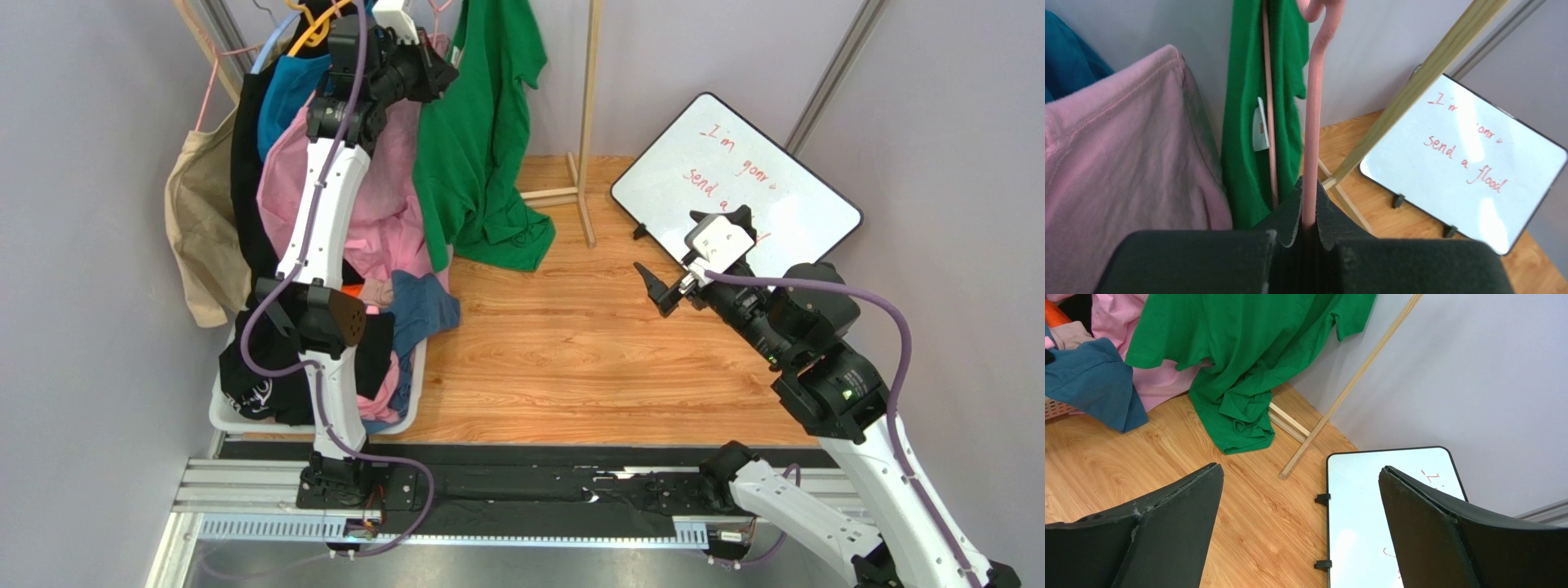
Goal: Place the t-shirt on the hanger
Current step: Place the hanger at the clothesline.
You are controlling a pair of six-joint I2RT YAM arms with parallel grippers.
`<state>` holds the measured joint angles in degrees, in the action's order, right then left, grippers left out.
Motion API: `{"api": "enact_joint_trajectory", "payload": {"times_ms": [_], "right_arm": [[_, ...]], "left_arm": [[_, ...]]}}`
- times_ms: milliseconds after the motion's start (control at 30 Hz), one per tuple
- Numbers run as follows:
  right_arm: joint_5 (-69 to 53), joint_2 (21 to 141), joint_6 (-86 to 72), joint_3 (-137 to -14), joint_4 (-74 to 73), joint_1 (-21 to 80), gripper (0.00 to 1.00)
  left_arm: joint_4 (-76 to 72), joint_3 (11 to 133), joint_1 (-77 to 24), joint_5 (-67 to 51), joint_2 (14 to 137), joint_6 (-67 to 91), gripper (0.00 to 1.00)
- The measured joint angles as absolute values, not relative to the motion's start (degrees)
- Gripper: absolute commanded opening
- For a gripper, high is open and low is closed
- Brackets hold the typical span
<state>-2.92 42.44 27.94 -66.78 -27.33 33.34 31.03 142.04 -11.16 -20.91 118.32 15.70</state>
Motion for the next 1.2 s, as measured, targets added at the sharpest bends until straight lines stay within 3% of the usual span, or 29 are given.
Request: {"api": "enact_joint_trajectory", "payload": {"times_ms": [567,667,700,733,933,1033,1200], "right_arm": [[-3.0,41.8,27.0,-65.5,-27.4,33.3,1.0],[-3.0,41.8,26.9,-65.5,-27.4,33.3,1.0],[-3.0,41.8,26.9,-65.5,-27.4,33.3,1.0],[-3.0,41.8,26.9,-65.5,-27.4,33.3,1.0],[-3.0,41.8,26.8,-65.5,-27.4,33.3,1.0],[-3.0,41.8,26.8,-65.6,-28.1,33.3,1.0],[-2.9,41.4,26.8,-66.5,-31.0,33.3,1.0]], "left_arm": [[25.0,136.4,-6.7,-37.0,119.4,34.0,0.0],[23.3,135.5,-6.2,-38.4,119.6,34.8,0.23],[23.0,135.3,-6.1,-38.6,119.6,34.9,0.38],[22.8,135.1,-6.1,-38.7,119.6,35.1,0.46],[25.3,130.9,-6.0,-33.9,117.1,34.0,0.75],[27.0,125.8,-6.0,-28.6,112.0,32.5,0.98],[30.8,117.6,-6.0,-18.7,99.5,28.4,0.99]]}}
